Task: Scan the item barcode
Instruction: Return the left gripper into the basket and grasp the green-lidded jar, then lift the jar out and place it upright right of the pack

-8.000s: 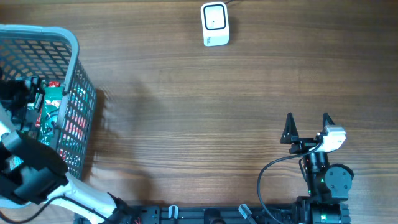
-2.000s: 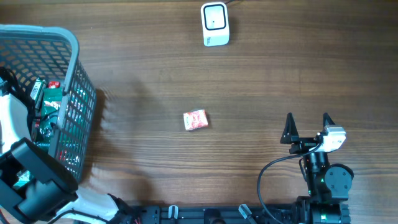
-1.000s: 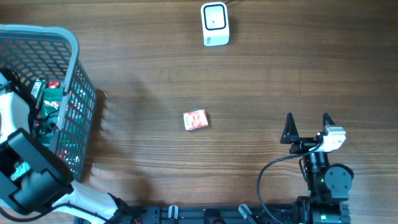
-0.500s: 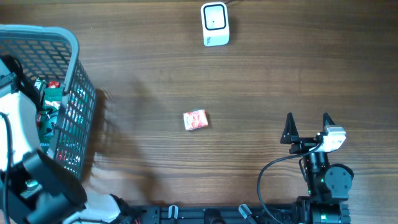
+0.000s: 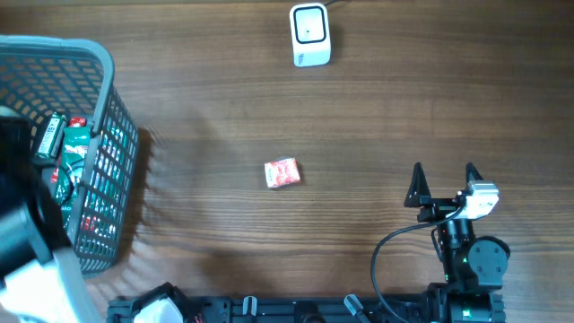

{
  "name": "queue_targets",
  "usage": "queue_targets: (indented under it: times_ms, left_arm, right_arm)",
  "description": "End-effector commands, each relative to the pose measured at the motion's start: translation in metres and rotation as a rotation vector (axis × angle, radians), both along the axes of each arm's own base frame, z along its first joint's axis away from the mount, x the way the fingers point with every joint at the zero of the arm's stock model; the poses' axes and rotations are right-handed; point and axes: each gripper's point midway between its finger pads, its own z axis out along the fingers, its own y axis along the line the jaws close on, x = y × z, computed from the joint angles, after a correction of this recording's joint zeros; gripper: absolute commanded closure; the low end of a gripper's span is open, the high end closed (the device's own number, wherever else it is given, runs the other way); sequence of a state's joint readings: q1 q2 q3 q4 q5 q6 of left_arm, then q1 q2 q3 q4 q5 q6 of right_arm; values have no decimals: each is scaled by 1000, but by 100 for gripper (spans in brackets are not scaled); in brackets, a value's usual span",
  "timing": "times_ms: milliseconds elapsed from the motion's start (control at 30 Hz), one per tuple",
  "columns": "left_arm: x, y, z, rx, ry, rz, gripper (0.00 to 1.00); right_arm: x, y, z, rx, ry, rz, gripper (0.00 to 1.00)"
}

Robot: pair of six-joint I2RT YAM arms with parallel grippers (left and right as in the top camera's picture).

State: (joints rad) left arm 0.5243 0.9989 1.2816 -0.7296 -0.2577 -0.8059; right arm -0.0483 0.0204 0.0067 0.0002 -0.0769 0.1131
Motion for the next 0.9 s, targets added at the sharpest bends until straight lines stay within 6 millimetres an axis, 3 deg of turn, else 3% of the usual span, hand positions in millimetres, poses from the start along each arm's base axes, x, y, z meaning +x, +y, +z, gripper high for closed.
queue_targets:
  times_ms: [0,133,300,400,567,700,867]
  left_arm:
    - [0,-67,49,-40,-243,-302,37]
    - [-8,-114,68,-77,-333,-511,37]
    - [-7,-143,38,-202,-241,-620,36]
    - [0,-164,34,-208,-211,-715,37]
    - [16,-214,21,-266,-144,-916,37]
    - [33,-262,-2,-326,-40,-1077,37]
    - [63,-326,-52,-342,154,-1208,37]
  right_arm:
    - [0,-1,1,17,-6,-8,0]
    - [0,-1,1,17,-7,-8,0]
    - [0,-1,1,17,-7,-8,0]
    - [0,-1,1,17,-7,-8,0]
    - [0,-1,1,17,-7,-8,0]
    - [0,-1,1,17,-7,-8,0]
    - [0,-1,1,18,-6,-8,0]
